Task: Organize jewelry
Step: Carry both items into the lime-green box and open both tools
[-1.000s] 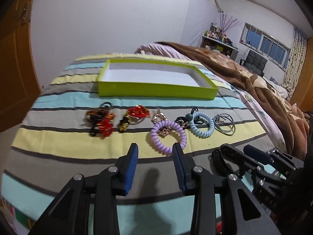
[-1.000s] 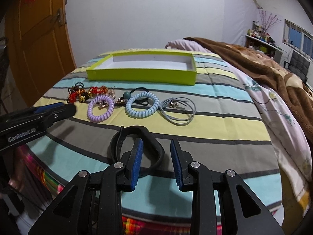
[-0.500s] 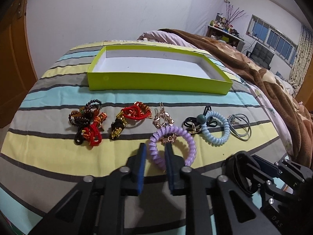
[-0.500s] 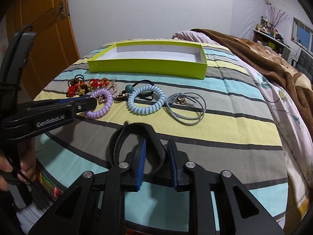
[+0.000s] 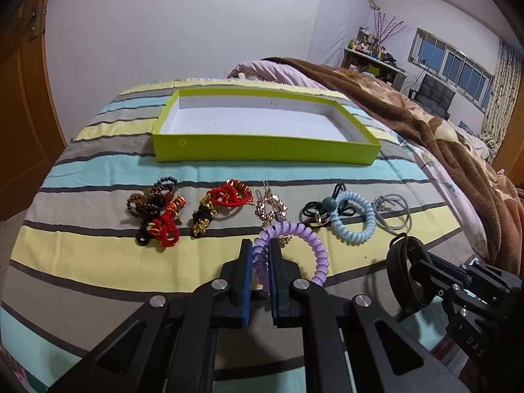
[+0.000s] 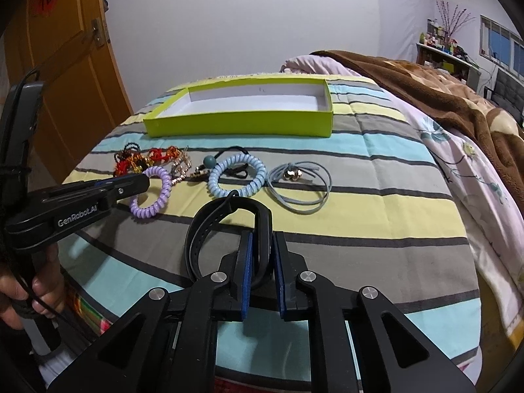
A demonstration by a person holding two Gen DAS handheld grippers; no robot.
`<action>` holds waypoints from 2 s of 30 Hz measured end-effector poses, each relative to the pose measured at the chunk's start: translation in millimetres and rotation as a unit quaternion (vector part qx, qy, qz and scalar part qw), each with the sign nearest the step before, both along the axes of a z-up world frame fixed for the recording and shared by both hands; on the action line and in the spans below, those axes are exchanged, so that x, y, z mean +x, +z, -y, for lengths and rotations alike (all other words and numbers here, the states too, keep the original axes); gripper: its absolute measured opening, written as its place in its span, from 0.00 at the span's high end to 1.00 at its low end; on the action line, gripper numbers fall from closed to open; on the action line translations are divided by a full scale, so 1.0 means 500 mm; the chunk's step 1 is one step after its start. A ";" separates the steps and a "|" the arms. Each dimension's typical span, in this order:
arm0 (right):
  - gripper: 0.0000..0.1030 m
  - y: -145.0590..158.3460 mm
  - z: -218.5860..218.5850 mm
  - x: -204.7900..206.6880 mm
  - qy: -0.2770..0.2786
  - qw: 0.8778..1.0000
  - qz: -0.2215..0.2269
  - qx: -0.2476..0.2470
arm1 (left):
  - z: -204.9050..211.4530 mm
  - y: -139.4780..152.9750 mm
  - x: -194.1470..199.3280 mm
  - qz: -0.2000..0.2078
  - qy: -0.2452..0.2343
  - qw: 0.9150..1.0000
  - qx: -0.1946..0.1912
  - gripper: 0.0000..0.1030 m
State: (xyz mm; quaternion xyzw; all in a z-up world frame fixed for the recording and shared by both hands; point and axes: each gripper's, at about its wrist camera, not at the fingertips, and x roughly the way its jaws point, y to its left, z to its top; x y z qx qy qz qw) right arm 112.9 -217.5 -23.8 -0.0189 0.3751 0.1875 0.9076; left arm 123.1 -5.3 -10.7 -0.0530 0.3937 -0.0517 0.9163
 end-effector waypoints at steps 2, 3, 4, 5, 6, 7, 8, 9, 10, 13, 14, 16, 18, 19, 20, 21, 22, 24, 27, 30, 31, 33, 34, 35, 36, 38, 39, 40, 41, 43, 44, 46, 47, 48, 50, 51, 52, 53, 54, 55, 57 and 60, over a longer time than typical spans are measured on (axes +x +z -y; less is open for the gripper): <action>0.88 0.009 -0.001 -0.003 0.001 1.000 0.005 0.001 | -0.003 0.013 -0.006 0.007 -0.001 1.000 -0.002 0.91; 0.88 0.014 -0.001 -0.003 0.001 1.000 0.007 0.002 | -0.006 0.020 -0.009 0.011 -0.001 1.000 -0.004 0.91; 0.88 0.017 -0.001 -0.002 0.002 1.000 0.008 0.003 | -0.008 0.025 -0.009 0.012 -0.001 1.000 -0.006 0.91; 0.88 0.019 -0.003 -0.001 0.003 1.000 0.008 0.004 | -0.011 0.029 -0.008 0.014 0.000 1.000 -0.007 0.91; 0.88 0.024 -0.005 0.003 0.004 1.000 0.009 0.004 | -0.013 0.033 -0.006 0.016 0.000 1.000 -0.008 0.91; 0.88 0.026 -0.007 0.006 0.005 1.000 0.009 0.004 | -0.017 0.038 -0.003 0.016 0.001 1.000 -0.011 0.91; 0.88 0.030 -0.008 0.009 0.006 1.000 0.011 0.004 | -0.019 0.041 0.001 0.017 0.001 1.000 -0.012 0.91; 0.88 0.036 -0.010 0.015 0.006 1.000 0.015 0.004 | -0.023 0.047 0.005 0.020 0.002 1.000 -0.012 0.91; 0.88 0.042 -0.012 0.022 0.005 1.000 0.017 0.003 | -0.025 0.051 0.008 0.022 0.002 1.000 -0.010 0.91; 0.88 0.056 -0.016 0.043 0.005 1.000 0.023 0.003 | -0.028 0.069 0.022 0.032 0.000 0.999 -0.003 0.91; 0.88 0.064 -0.019 0.054 0.005 1.000 0.028 0.002 | -0.030 0.074 0.028 0.035 -0.001 0.999 -0.002 0.91; 0.88 0.075 -0.025 0.073 0.006 0.999 0.034 0.000 | -0.034 0.084 0.044 0.041 -0.001 0.999 0.001 0.91; 0.88 0.089 -0.033 0.101 0.006 0.999 0.040 -0.001 | -0.039 0.094 0.062 0.049 -0.002 0.999 0.007 0.91; 0.88 0.093 -0.033 0.114 0.005 0.999 0.042 -0.002 | -0.041 0.099 0.073 0.052 -0.001 0.999 0.011 0.91; 0.88 0.098 -0.036 0.127 0.004 0.999 0.043 -0.002 | -0.045 0.102 0.084 0.054 0.000 0.998 0.012 0.91; 0.88 0.105 -0.039 0.146 0.003 0.999 0.046 -0.002 | -0.048 0.106 0.096 0.055 -0.001 0.998 0.010 0.91; 0.88 0.109 -0.042 0.157 0.002 0.999 0.048 -0.003 | -0.051 0.110 0.109 0.057 -0.002 0.998 0.010 0.91; 0.88 0.115 -0.046 0.187 0.000 0.999 0.049 -0.005 | -0.057 0.114 0.136 0.058 0.001 0.998 0.016 0.91; 0.88 0.121 -0.053 0.246 -0.002 0.999 0.042 -0.003 | -0.068 0.114 0.187 0.055 0.005 0.998 0.020 0.91; 0.88 0.119 -0.059 0.298 -0.006 0.999 0.037 -0.004 | -0.078 0.110 0.234 0.050 0.011 0.998 0.023 0.91; 0.88 0.118 -0.060 0.312 -0.007 0.999 0.037 -0.004 | -0.083 0.106 0.252 0.047 0.011 0.999 0.021 0.91; 0.88 0.113 -0.061 0.344 -0.011 0.999 0.033 -0.007 | -0.087 0.100 0.282 0.043 0.015 0.999 0.024 0.91; 0.88 0.107 -0.061 0.366 -0.012 1.000 0.028 -0.007 | -0.091 0.095 0.299 0.039 0.016 0.999 0.024 0.91; 0.88 0.102 -0.062 0.381 -0.014 1.000 0.023 -0.007 | -0.095 0.089 0.315 0.034 0.017 0.999 0.021 0.91; 0.88 0.096 -0.062 0.398 -0.016 1.000 0.017 -0.008 | -0.097 0.084 0.326 0.030 0.019 0.999 0.021 0.91; 0.88 0.080 -0.065 0.431 -0.021 1.000 0.006 -0.014 | -0.099 0.070 0.350 0.021 0.020 0.999 0.024 0.91; 0.88 0.072 -0.066 0.444 -0.023 1.000 0.000 -0.016 | -0.101 0.060 0.365 0.014 0.021 0.999 0.025 0.91; 0.88 0.060 -0.067 0.462 -0.025 1.000 -0.011 -0.015 | -0.102 0.052 0.374 0.009 0.021 0.999 0.026 0.91; 0.88 0.054 -0.068 0.471 -0.026 0.999 -0.016 -0.015 | -0.104 0.044 0.385 0.004 0.023 0.999 0.028 0.91; 0.88 0.036 -0.070 0.495 -0.031 0.999 -0.028 -0.018 | -0.108 0.029 0.404 -0.005 0.025 0.999 0.030 0.91; 0.88 0.032 -0.070 0.499 -0.032 0.999 -0.031 -0.020 | -0.111 0.023 0.412 -0.009 0.028 0.999 0.028 0.91; 0.88 0.021 -0.072 0.514 -0.035 0.998 -0.038 -0.023 | -0.114 0.011 0.424 -0.019 0.029 0.999 0.025 0.91; 0.88 0.017 -0.072 0.519 -0.037 0.998 -0.041 -0.025 | -0.115 0.007 0.429 -0.025 0.028 0.999 0.022 0.91; 0.88 0.014 -0.072 0.524 -0.038 0.998 -0.044 -0.027 | -0.115 0.004 0.433 -0.030 0.027 0.999 0.022 0.91; 0.88 0.012 -0.075 0.528 -0.038 0.998 -0.043 -0.032 | -0.113 0.001 0.440 -0.034 0.028 0.999 0.025 0.91; 0.88 0.012 -0.079 0.533 -0.038 0.998 -0.043 -0.035 | -0.112 0.000 0.443 -0.037 0.028 0.999 0.025 0.90; 0.88 0.011 -0.081 0.536 -0.037 0.998 -0.045 -0.038 | -0.113 -0.002 0.447 -0.040 0.029 0.998 0.026 0.90; 0.87 0.011 -0.084 0.538 -0.035 0.998 -0.047 -0.038 | -0.113 -0.004 0.451 -0.045 0.030 0.998 0.025 0.90; 0.87 0.011 -0.086 0.538 -0.032 0.997 -0.049 -0.040 | -0.114 -0.007 0.452 -0.051 0.031 0.998 0.023 0.90; 0.86 0.011 -0.087 0.536 -0.032 0.997 -0.049 -0.041 | -0.115 -0.010 0.454 -0.055 0.030 0.998 0.021 0.90; 0.82 0.011 -0.087 0.539 -0.029 0.998 -0.049 -0.038 | -0.117 -0.013 0.455 -0.060 0.031 0.998 0.020 0.90; 0.75 0.019 -0.080 0.530 -0.031 0.998 -0.045 -0.027 | -0.118 -0.006 0.446 -0.050 0.029 0.998 0.021 0.90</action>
